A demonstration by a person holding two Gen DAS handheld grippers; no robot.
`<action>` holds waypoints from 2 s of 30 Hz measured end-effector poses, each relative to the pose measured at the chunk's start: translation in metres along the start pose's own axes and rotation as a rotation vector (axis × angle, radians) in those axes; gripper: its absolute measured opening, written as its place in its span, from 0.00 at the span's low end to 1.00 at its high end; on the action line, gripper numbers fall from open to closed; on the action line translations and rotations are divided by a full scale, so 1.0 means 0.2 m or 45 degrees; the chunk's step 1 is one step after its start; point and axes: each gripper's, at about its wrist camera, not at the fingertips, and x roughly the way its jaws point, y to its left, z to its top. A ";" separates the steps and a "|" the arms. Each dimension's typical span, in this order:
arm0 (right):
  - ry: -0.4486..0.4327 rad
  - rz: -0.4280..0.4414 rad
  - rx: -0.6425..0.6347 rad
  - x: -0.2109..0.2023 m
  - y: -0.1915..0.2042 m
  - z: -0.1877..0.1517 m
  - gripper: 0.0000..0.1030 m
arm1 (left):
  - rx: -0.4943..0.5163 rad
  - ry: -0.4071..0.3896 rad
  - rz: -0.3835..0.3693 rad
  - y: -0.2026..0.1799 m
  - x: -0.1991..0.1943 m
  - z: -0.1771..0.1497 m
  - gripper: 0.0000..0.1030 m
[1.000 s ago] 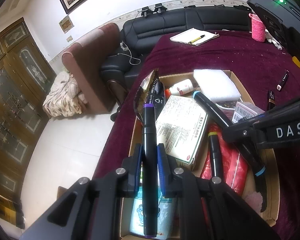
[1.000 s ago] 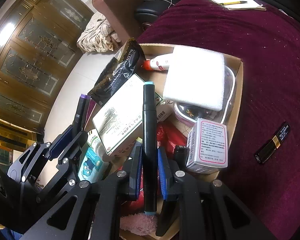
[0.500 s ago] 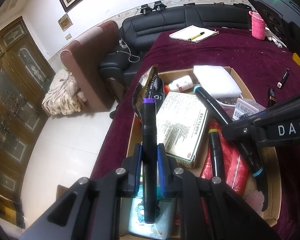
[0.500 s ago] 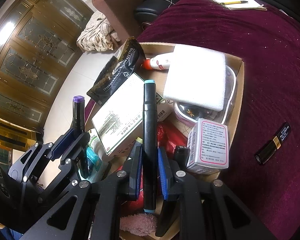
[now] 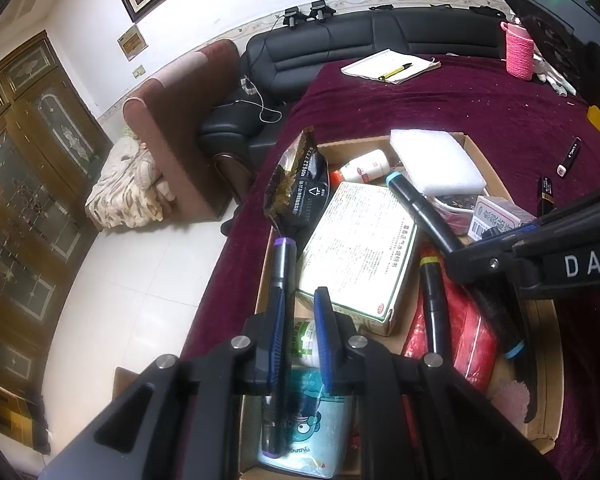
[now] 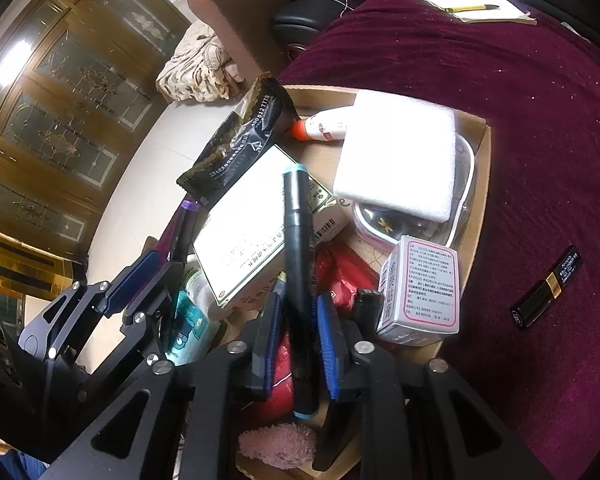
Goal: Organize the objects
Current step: 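Lower both markers into the box and open both grippers, then move both grippers back over the remaining items on the table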
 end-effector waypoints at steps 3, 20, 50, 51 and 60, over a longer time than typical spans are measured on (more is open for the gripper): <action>-0.013 -0.027 -0.011 -0.02 0.01 0.00 0.32 | -0.003 0.003 -0.002 0.01 0.00 0.00 0.16; -0.222 -0.333 -0.252 -0.24 0.16 -0.05 0.63 | -0.132 -0.026 -0.069 0.07 -0.07 0.01 0.36; -0.358 -0.478 0.205 -0.76 -0.55 -0.40 0.69 | -0.046 -0.121 -0.466 -0.30 -0.23 0.26 0.41; -0.353 -0.478 0.232 -0.76 -0.58 -0.42 0.69 | -0.030 -0.112 -0.507 -0.34 -0.23 0.28 0.41; -0.321 -0.449 0.409 -0.82 -0.86 -0.56 0.69 | 0.048 0.117 -0.769 -0.71 0.00 0.45 0.41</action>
